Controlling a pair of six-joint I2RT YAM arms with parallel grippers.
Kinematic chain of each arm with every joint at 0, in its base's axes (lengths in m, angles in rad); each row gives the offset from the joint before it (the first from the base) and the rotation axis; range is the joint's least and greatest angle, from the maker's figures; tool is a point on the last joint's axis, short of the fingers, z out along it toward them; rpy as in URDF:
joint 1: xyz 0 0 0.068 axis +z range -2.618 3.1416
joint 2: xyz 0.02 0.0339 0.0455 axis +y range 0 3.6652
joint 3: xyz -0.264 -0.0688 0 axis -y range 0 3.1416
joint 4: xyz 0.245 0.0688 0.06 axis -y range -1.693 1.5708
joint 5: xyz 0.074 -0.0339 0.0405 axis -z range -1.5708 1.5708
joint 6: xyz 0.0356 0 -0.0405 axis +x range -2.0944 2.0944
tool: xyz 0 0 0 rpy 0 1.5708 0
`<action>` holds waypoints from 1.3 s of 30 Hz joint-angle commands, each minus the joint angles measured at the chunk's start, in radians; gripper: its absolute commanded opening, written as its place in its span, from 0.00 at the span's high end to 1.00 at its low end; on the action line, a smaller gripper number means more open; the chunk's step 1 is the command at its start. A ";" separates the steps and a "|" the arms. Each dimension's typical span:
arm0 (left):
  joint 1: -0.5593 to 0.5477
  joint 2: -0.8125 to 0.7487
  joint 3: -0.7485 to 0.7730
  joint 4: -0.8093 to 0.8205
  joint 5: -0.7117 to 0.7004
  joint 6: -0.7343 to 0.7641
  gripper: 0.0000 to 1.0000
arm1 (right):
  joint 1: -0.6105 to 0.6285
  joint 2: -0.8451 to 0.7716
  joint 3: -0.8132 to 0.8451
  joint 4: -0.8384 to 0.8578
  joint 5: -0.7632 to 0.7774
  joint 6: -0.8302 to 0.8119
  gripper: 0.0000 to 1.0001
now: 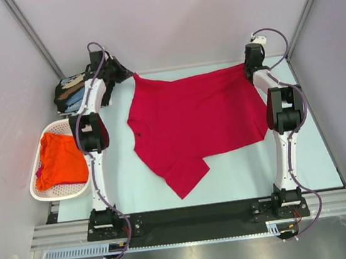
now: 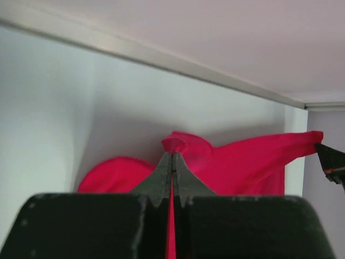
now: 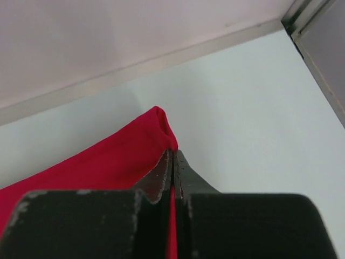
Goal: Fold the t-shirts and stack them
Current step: Fold the flattened tshirt in 1/3 of the way
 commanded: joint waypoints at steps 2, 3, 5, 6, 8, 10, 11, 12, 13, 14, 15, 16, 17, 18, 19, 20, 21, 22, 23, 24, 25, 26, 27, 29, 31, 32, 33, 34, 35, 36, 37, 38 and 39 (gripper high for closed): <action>-0.030 -0.219 -0.211 -0.030 -0.002 0.011 1.00 | -0.007 -0.105 -0.087 0.007 0.040 0.043 1.00; -0.035 -0.247 -0.282 -0.044 -0.019 0.011 1.00 | -0.007 -0.129 -0.119 0.004 0.051 0.058 1.00; -0.043 -0.319 -0.344 -0.050 -0.070 0.009 1.00 | -0.009 -0.158 -0.150 -0.002 0.068 0.065 1.00; -0.046 -0.341 -0.394 -0.056 -0.087 0.014 1.00 | -0.009 -0.181 -0.164 0.001 0.071 0.068 1.00; -0.047 -0.391 -0.439 -0.068 -0.119 0.013 1.00 | -0.035 -0.201 -0.198 0.001 0.059 0.075 1.00; -0.046 -0.413 -0.453 -0.082 -0.125 0.013 1.00 | -0.047 -0.224 -0.218 -0.011 0.037 0.098 1.00; -0.047 -0.428 -0.459 -0.097 -0.124 0.013 1.00 | -0.050 -0.230 -0.221 -0.022 0.032 0.104 1.00; -0.047 -0.436 -0.466 -0.108 -0.130 0.011 1.00 | -0.053 -0.237 -0.229 -0.022 0.028 0.114 1.00; -0.047 -0.460 -0.474 -0.119 -0.137 0.008 1.00 | -0.053 -0.252 -0.248 -0.022 0.026 0.118 1.00; -0.047 -0.476 -0.508 -0.122 -0.145 0.003 1.00 | -0.053 -0.260 -0.259 -0.022 0.022 0.117 1.00; -0.047 -0.491 -0.529 -0.122 -0.159 -0.007 1.00 | -0.053 -0.267 -0.270 -0.022 0.023 0.120 1.00; -0.047 -0.520 -0.549 -0.119 -0.164 -0.012 1.00 | -0.055 -0.284 -0.279 -0.022 0.022 0.126 1.00; -0.047 -0.531 -0.583 -0.124 -0.162 -0.014 1.00 | -0.055 -0.290 -0.297 -0.022 0.017 0.124 1.00; -0.047 -0.542 -0.597 -0.130 -0.159 -0.020 1.00 | -0.055 -0.296 -0.305 -0.022 0.011 0.124 1.00; -0.047 -0.554 -0.611 -0.137 -0.156 -0.026 1.00 | -0.055 -0.299 -0.313 -0.052 0.006 0.126 1.00; -0.047 -0.559 -0.630 -0.166 -0.154 -0.026 1.00 | -0.055 -0.304 -0.324 -0.065 0.000 0.126 1.00; -0.049 -0.566 -0.647 -0.173 -0.156 -0.029 1.00 | -0.055 -0.306 -0.330 -0.069 -0.009 0.129 1.00; -0.047 -0.583 -0.664 -0.180 -0.151 -0.032 1.00 | -0.055 -0.306 -0.331 -0.079 -0.017 0.131 1.00; -0.049 -0.593 -0.701 -0.189 -0.150 -0.033 1.00 | -0.055 -0.304 -0.330 -0.104 -0.026 0.132 1.00; -0.047 -0.600 -0.719 -0.200 -0.151 -0.035 1.00 | -0.055 -0.301 -0.328 -0.118 -0.044 0.135 1.00; -0.049 -0.617 -0.735 -0.212 -0.156 -0.037 1.00 | -0.055 -0.296 -0.319 -0.138 -0.055 0.135 1.00; -0.049 -0.625 -0.770 -0.232 -0.154 -0.037 1.00 | -0.055 -0.281 -0.309 -0.190 -0.064 0.144 1.00; -0.049 -0.634 -0.788 -0.243 -0.160 -0.038 1.00 | -0.055 -0.269 -0.277 -0.224 -0.076 0.152 1.00; -0.049 -0.662 -0.845 -0.265 -0.179 -0.043 1.00 | -0.055 -0.249 -0.241 -0.316 -0.105 0.172 1.00; -0.047 -0.680 -0.874 -0.288 -0.200 -0.050 1.00 | -0.055 -0.221 -0.201 -0.367 -0.124 0.183 1.00; -0.047 -0.685 -0.902 -0.291 -0.200 -0.052 1.00 | -0.055 -0.212 -0.192 -0.405 -0.139 0.190 1.00; -0.047 -0.686 -0.916 -0.294 -0.199 -0.056 1.00 | -0.053 -0.195 -0.171 -0.427 -0.139 0.203 1.00; -0.047 -0.688 -0.927 -0.295 -0.197 -0.058 1.00 | -0.053 -0.183 -0.158 -0.447 -0.136 0.209 1.00; -0.047 -0.685 -0.942 -0.298 -0.196 -0.058 1.00 | -0.053 -0.169 -0.138 -0.500 -0.145 0.212 1.00; -0.047 -0.682 -0.947 -0.301 -0.194 -0.060 1.00 | -0.052 -0.133 -0.118 -0.532 -0.149 0.216 1.00; -0.047 -0.676 -0.950 -0.305 -0.193 -0.060 1.00 | -0.052 -0.114 -0.068 -0.566 -0.150 0.220 0.98; -0.047 -0.671 -0.959 -0.309 -0.191 -0.061 1.00 | -0.053 -0.096 -0.039 -0.636 -0.167 0.218 0.95; -0.047 -0.669 -0.962 -0.308 -0.181 -0.060 0.93 | -0.052 -0.070 -0.010 -0.680 -0.168 0.220 0.87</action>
